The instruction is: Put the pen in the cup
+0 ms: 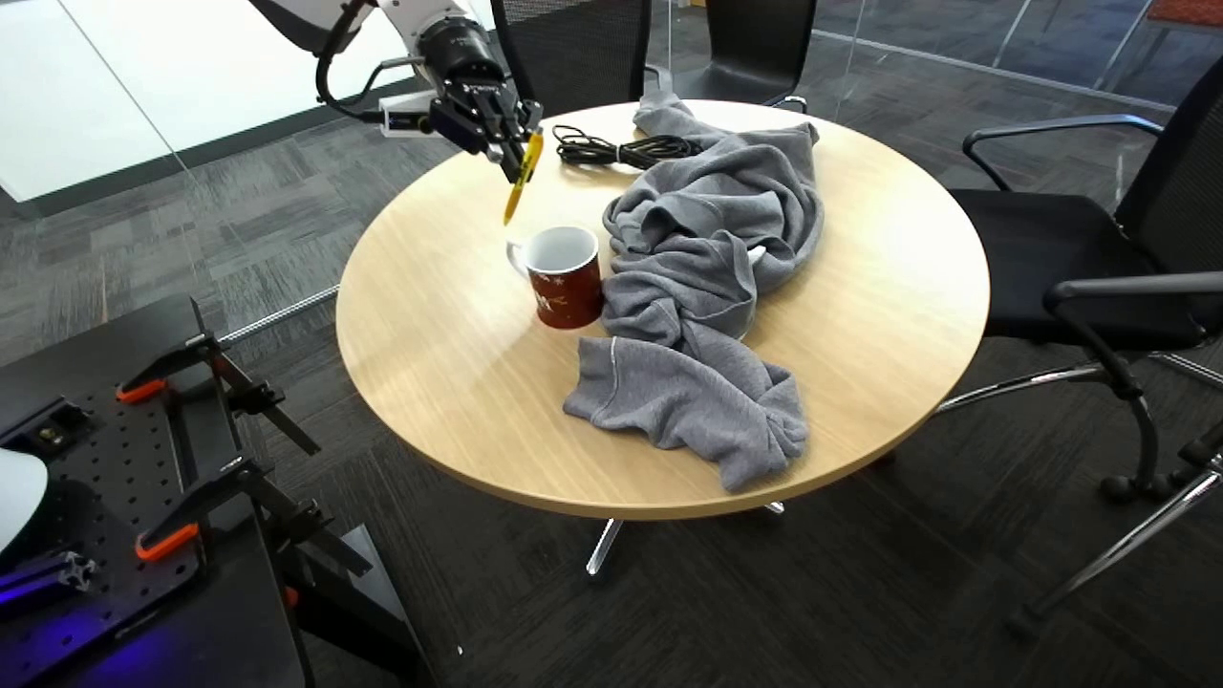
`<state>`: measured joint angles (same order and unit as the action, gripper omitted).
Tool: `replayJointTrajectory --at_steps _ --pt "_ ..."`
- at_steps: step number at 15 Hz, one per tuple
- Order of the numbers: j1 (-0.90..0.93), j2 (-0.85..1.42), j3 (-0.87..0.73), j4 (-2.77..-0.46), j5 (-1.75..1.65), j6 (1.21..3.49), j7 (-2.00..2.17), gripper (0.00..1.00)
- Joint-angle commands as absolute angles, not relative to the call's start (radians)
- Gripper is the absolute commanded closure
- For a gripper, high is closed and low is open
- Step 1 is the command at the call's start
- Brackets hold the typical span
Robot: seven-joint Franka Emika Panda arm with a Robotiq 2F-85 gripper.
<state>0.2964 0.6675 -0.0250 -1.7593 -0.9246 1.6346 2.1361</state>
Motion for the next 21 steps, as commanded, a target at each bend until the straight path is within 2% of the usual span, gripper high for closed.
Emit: replayJointTrajectory --at_steps 1,21 --pt "0.281 0.701 -0.022 -1.719 -0.946 1.589 2.182 0.97" --pt "0.245 0.872 -0.028 -1.545 -1.001 1.590 2.154 0.97"
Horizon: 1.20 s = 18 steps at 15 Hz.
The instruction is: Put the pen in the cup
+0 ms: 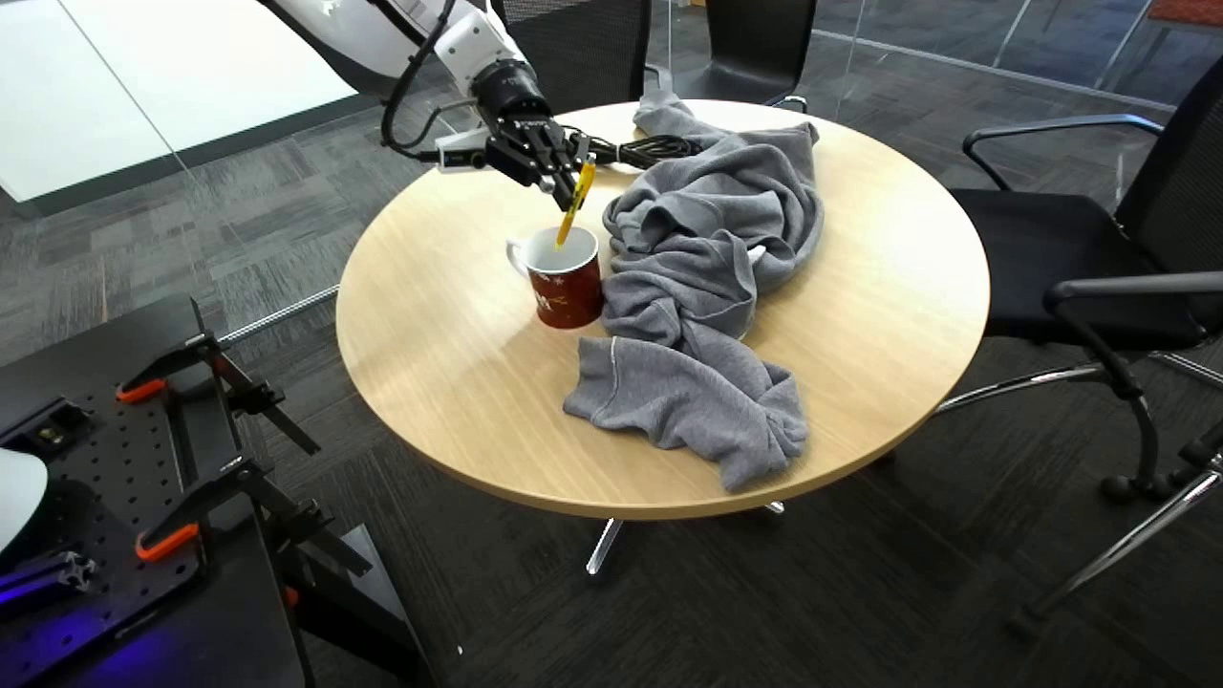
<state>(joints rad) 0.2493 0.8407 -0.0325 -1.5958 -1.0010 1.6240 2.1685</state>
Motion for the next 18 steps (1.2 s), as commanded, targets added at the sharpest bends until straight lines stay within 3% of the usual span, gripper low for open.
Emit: replayJointTrajectory --at_steps 1,2,3,11,12,18 --pt "0.245 0.875 -0.025 -1.541 -0.997 1.591 2.152 0.97" --pt "0.246 0.876 -0.024 -1.540 -0.993 1.587 2.150 0.75" --pt "0.249 0.873 -0.024 -1.542 -0.990 1.581 2.155 0.63" --pt "0.251 0.772 -0.022 -1.601 -0.970 1.529 2.195 0.05" --pt "0.251 0.754 -0.021 -1.607 -0.970 1.518 2.199 0.00" --pt "0.254 0.634 -0.007 -1.644 -0.977 1.442 2.234 0.00"
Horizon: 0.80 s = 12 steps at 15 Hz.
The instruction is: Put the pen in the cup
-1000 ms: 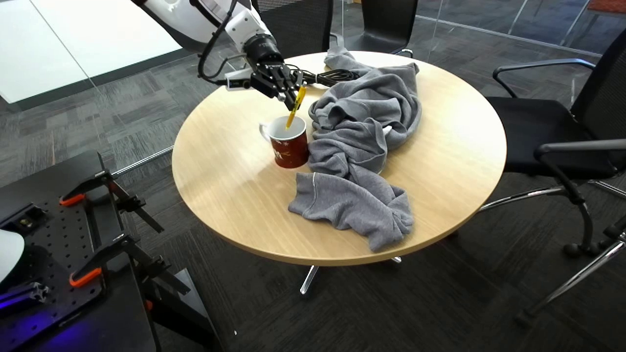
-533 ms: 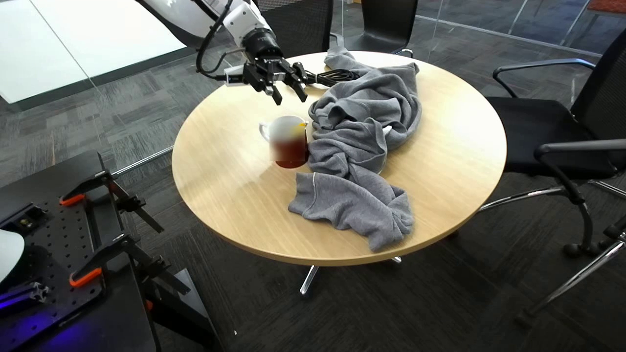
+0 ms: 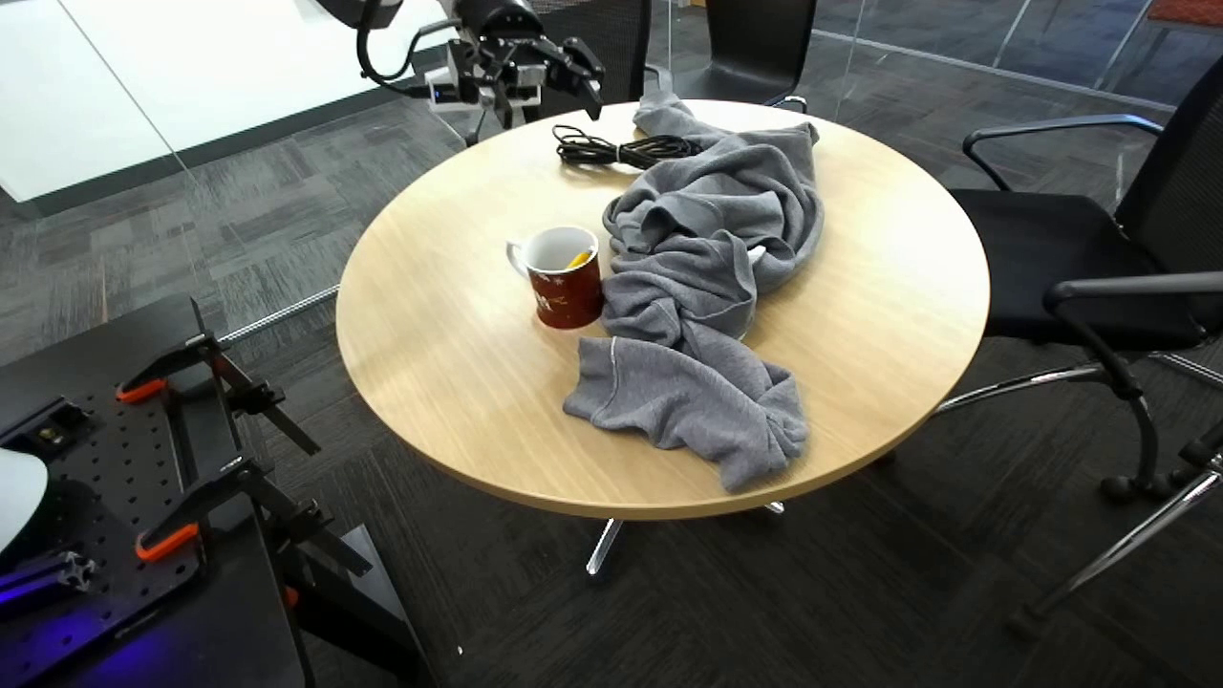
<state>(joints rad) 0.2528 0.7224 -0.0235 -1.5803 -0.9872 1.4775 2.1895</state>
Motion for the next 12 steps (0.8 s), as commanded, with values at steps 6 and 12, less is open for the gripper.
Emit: replayJointTrajectory --at_steps 6,12 --pt "0.243 0.612 0.017 -1.620 -0.993 1.422 2.234 0.00" --pt "0.242 0.618 0.021 -1.621 -0.995 1.422 2.233 0.00"
